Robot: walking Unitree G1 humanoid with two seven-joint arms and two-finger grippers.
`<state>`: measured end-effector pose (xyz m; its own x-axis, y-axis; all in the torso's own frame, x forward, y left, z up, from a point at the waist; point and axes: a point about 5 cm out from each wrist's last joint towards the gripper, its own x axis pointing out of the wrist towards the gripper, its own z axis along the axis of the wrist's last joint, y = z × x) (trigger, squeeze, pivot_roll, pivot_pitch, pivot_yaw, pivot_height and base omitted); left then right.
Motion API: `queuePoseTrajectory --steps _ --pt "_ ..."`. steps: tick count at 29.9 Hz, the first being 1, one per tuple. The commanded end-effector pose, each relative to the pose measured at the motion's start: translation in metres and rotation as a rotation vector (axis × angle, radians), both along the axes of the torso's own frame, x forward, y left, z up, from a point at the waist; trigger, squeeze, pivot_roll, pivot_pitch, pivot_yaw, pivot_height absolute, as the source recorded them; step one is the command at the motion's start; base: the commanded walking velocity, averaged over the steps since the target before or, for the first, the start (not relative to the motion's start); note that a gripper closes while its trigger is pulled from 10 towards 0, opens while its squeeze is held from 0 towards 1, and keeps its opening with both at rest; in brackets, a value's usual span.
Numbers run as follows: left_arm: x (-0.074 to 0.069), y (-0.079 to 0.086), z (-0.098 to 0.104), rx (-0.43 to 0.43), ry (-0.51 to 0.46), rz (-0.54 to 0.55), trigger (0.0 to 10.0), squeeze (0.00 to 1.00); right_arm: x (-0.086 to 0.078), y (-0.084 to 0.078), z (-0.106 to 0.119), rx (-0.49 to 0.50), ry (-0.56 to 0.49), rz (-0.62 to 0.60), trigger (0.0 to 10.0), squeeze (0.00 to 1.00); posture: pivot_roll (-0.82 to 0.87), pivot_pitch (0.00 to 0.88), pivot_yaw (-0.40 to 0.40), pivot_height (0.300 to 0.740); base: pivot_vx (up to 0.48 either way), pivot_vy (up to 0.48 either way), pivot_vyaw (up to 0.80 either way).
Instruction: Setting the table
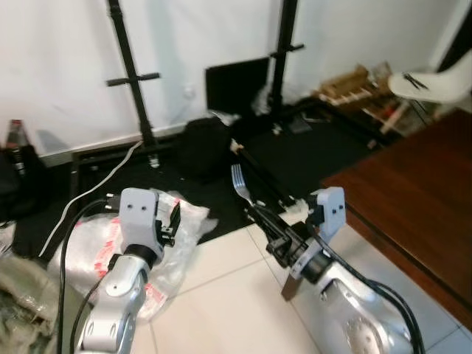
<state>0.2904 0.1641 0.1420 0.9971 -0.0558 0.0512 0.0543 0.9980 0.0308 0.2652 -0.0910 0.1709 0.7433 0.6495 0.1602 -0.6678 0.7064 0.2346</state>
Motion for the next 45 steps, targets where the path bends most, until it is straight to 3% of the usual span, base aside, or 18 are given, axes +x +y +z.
queuePoseTrajectory --steps 1,45 --pt "-0.0024 0.0000 -0.0065 0.003 0.026 0.005 10.0 0.00 -0.0007 -0.0035 -0.0044 -0.005 0.017 -0.004 10.0 0.00 -0.08 0.000 0.076 0.740 0.000 0.000 0.73" --pt "-0.0024 0.0007 -0.0053 0.004 0.028 0.018 10.0 0.00 -0.0020 0.0013 -0.0033 0.008 0.013 0.026 10.0 0.00 -0.08 0.000 0.079 0.740 0.000 0.000 0.73"
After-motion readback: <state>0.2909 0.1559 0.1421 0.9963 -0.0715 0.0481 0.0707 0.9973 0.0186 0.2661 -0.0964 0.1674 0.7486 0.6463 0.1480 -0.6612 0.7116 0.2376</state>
